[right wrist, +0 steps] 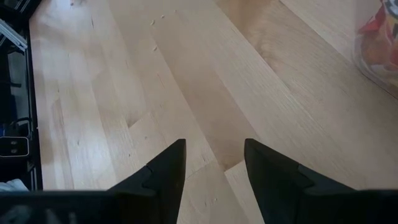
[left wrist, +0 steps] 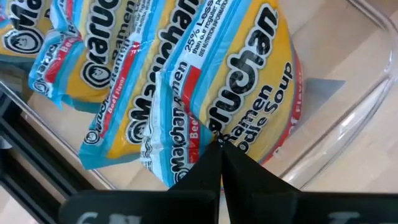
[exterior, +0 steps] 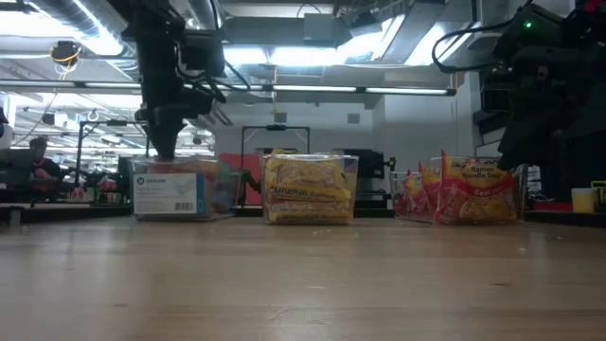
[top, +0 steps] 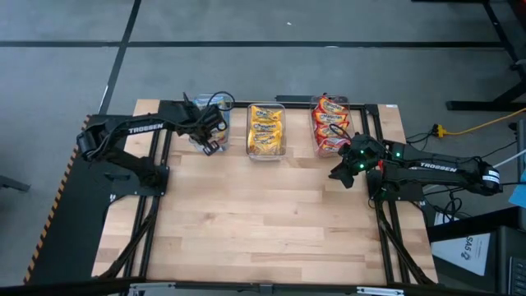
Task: Sort Maruchan noodles
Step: Put the blue noodle pack into the left transparent bin
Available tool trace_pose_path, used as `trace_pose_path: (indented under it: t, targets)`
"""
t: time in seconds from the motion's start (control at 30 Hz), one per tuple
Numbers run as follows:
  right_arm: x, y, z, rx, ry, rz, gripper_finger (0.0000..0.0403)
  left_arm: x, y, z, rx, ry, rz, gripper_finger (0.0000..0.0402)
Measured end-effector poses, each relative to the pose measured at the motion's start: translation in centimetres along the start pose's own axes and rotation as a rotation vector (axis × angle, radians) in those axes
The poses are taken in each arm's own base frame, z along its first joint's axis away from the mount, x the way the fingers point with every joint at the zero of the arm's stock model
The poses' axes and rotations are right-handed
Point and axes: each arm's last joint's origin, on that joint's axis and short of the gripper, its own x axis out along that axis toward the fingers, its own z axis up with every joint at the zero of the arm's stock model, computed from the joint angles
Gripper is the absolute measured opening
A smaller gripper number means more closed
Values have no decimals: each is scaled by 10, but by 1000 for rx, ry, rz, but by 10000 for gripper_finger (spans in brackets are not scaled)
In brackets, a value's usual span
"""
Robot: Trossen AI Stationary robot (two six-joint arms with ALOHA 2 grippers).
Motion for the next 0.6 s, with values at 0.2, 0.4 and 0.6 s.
trace_pose_path:
  t: [0.2, 0.4, 0.6]
  targets:
    - [0, 0, 0, 1, 3, -1, 167, -1, -2, -1, -22, 7, -17, 34]
    - [0, 0, 0, 1, 3, -1, 167, -8, -1, 0, -108, 26, -21, 85]
    - [0, 0, 0, 1, 3, -1, 167, -44, 1, 20, -119, -59, -40, 116]
